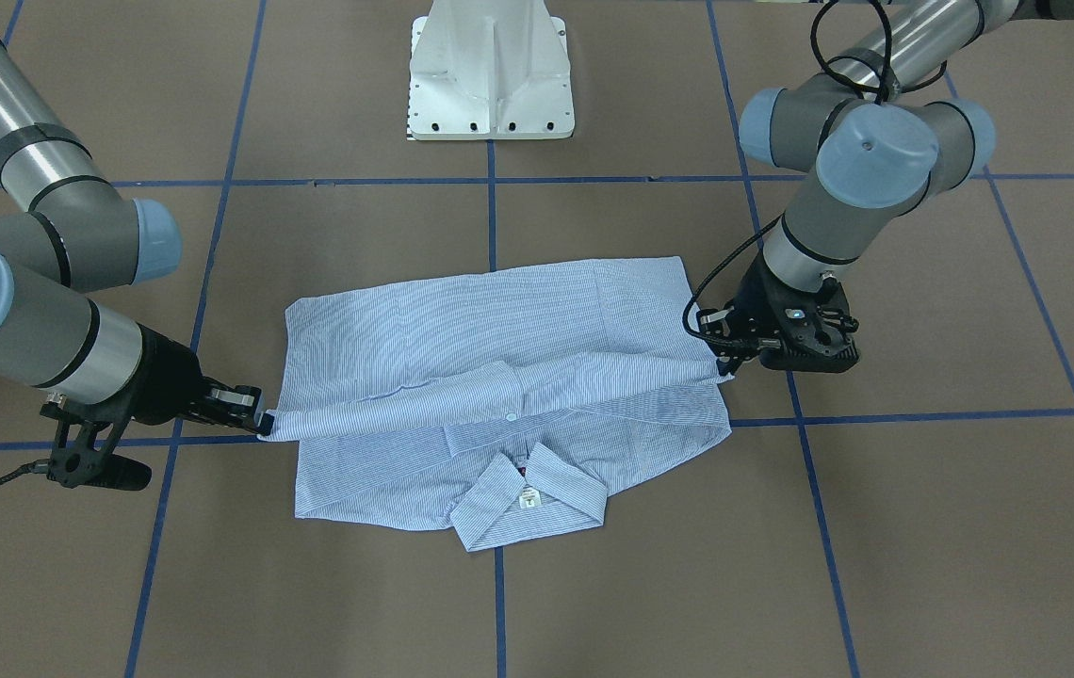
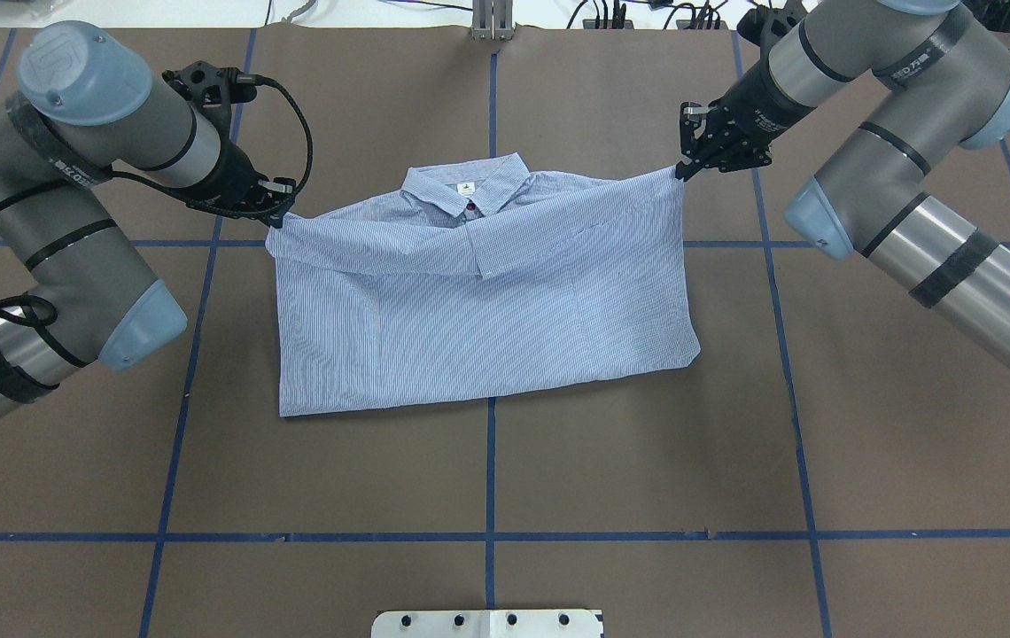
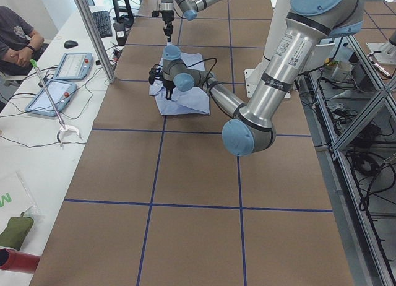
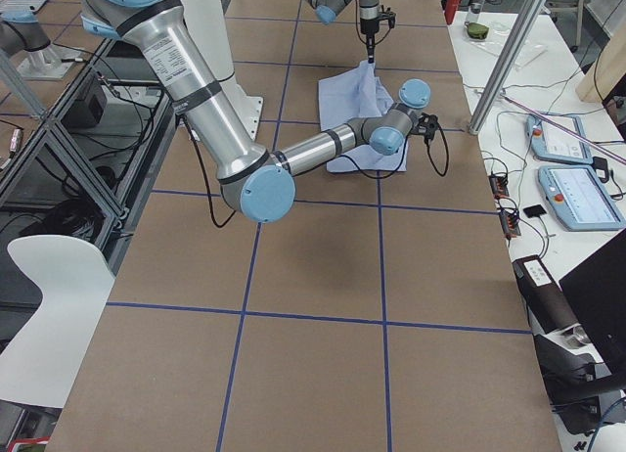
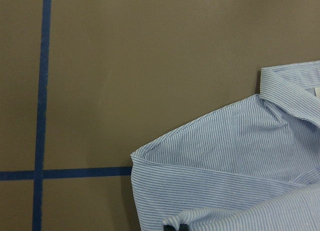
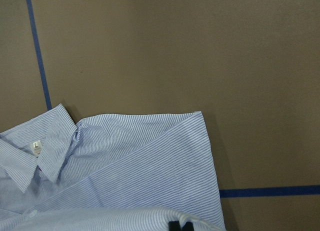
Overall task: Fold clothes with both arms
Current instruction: 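Lay the hem near the shoulders and open both grippers, then raise the left gripper away while the right gripper moves to the folded shirt's side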
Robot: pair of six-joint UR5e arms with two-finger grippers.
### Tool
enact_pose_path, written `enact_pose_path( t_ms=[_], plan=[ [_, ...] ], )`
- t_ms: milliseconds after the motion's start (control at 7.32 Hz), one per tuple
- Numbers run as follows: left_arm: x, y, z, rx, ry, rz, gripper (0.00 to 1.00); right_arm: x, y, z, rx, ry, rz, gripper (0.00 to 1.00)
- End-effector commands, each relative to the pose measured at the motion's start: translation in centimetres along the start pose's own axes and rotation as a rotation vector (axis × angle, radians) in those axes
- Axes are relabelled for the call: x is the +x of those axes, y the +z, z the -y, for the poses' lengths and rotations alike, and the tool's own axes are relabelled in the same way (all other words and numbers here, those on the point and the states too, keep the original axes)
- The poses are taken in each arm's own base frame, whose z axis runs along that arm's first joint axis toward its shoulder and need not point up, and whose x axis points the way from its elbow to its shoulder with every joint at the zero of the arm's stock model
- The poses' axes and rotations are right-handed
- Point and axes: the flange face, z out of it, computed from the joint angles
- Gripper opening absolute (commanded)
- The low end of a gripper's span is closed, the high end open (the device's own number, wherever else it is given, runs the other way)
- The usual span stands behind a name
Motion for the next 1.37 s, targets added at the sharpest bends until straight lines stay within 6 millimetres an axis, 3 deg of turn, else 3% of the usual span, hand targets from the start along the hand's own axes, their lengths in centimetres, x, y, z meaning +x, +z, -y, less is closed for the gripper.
enact_pose_path(
  t_ms=[0,137,273,410,546,819,956,1093,1229],
  plan=[
    [0.2,-0.1,-0.1,0.0,0.001,-0.005,0.0,-0.5,0.7,-0.5,-0.005,-0.012,0.0,0.0],
    [0.2,-0.2,-0.1,0.0,0.002,-0.006,0.0,-0.7,0.7,-0.6,-0.002,-0.015,0.001,0.0],
    [0.3,-0.2,-0.1,0.0,0.002,-0.006,0.25,-0.7,0.7,-0.5,-0.001,-0.013,-0.001,0.07],
    [0.0,0.0,-0.1,-0.001,0.0,-0.002,0.76,-0.7,0.8,-0.5,0.003,-0.013,-0.003,0.64],
    [-0.3,0.1,-0.2,-0.001,-0.002,0.004,0.98,-0.6,0.8,-0.4,0.004,-0.002,-0.008,1.0],
    [-1.1,-1.5,0.5,0.02,-0.007,0.007,0.99,-0.1,0.3,-0.7,-0.008,-0.008,0.003,1.0],
    [-1.3,-2.7,-0.3,0.02,-0.007,0.007,0.99,0.2,-0.2,-1.6,-0.03,-0.011,0.017,1.0],
    [-0.7,-4.0,-0.9,0.013,-0.015,0.016,0.99,0.5,-0.1,-4.7,-0.044,-0.04,0.03,1.0],
    [-0.2,-5.1,-1.3,0.012,-0.017,0.016,0.99,1.4,1.6,-8.0,-0.066,-0.059,0.017,1.0]
  ],
)
